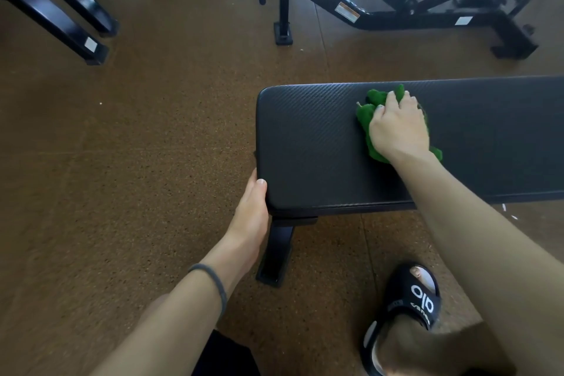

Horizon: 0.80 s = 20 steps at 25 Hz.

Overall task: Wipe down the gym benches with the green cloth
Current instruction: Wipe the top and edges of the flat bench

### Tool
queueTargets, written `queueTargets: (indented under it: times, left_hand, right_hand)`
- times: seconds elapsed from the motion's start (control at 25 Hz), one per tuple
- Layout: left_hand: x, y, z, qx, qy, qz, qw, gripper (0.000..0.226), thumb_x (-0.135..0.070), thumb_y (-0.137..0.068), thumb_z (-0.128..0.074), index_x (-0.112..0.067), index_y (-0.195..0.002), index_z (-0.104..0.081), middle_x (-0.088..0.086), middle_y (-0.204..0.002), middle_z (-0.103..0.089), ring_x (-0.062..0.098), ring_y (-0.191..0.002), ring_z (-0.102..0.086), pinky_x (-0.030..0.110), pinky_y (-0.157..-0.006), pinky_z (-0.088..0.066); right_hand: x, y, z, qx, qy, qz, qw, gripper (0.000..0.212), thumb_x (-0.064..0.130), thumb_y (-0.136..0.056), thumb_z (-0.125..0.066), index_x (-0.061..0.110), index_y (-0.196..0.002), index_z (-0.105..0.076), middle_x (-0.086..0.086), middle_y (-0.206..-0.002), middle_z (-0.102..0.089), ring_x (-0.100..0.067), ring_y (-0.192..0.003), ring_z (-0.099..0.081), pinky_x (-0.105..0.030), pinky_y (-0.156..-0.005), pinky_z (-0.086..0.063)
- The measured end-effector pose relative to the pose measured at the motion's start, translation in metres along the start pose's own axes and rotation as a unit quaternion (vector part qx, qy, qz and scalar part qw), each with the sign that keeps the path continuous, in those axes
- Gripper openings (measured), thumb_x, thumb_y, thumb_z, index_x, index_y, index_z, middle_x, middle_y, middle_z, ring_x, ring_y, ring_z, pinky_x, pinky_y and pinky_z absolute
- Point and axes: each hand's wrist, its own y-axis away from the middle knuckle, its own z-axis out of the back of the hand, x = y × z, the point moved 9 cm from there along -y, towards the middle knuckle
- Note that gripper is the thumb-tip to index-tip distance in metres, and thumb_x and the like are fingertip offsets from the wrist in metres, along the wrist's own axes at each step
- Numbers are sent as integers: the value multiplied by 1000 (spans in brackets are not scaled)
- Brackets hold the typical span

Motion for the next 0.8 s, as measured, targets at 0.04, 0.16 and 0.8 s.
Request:
queueTargets:
  times: [0.04, 0.16, 0.8]
  left_hand:
    - [-1, 0, -1, 1, 6, 0, 1000, 47, -31, -112, -24, -33, -159, -31, -10, -152, -50, 8, -135, -49, 24, -110, -39]
    - [-2, 0, -3, -6, 34, 3, 999, 47, -30, -113, -26, -32, -160, -31, -8, -153, -50, 6, -128, -53, 21, -103, -41]
    - [4, 5, 24, 31, 210, 92, 973, 74, -60, -105, -9, -16, -143, -55, 14, -132, -69, 29, -126, -64, 48, -110, -45]
  right_hand:
    - [19, -4, -3, -12, 0, 5, 1000, 56, 27, -109, -22, 0, -157, -29, -25, -166, -20, -38, -154, -18, -47, -126, -15]
    - [109, -14, -25, -6, -6, 74, 997, 47, 21, -103, -26, 0, -138, -48, -27, -153, -39, -40, -140, -36, -48, -116, -28]
    - [164, 213, -59, 71, 82, 482, 870, 38, 23, -93, -57, 19, -129, -68, -10, -153, -50, -29, -153, -29, -48, -128, -18]
